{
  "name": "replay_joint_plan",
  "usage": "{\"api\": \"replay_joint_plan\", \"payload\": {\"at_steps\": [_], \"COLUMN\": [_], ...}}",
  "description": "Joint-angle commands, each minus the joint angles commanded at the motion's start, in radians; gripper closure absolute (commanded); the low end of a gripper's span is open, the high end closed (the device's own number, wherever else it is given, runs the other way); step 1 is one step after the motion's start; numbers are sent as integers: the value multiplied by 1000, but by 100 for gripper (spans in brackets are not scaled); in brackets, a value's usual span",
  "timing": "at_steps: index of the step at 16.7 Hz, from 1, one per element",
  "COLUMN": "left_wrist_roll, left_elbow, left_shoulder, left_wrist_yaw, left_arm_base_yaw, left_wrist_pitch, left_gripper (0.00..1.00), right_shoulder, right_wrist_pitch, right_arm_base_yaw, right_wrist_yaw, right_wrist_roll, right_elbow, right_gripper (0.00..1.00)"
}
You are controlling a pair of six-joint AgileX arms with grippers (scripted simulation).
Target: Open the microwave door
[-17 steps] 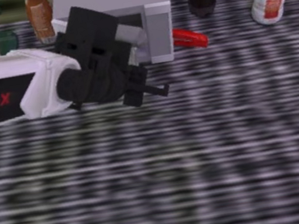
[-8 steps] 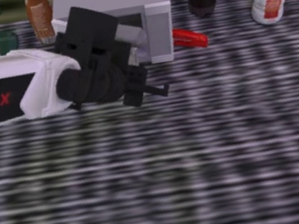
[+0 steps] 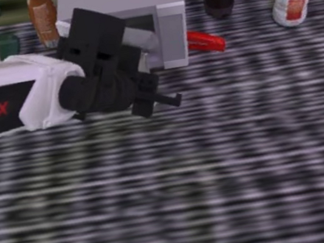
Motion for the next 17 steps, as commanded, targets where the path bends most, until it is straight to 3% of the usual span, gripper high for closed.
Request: {"api": "replay_joint_plan", "payload": {"at_steps": [17], "left_wrist_roll": [29], "left_elbow": [-16], "left_shoulder": [-13], "left_wrist_yaw": [17], "left_arm_base_yaw": [15], "left_wrist_pitch": [4], "left_gripper": [100], "right_shoulder": [0], "right_wrist_pitch": [0], "right_arm_base_yaw": [0], "right_wrist_yaw": [0], "right_wrist_roll": [0], "right_elbow": [0], "right_gripper": [0]}}
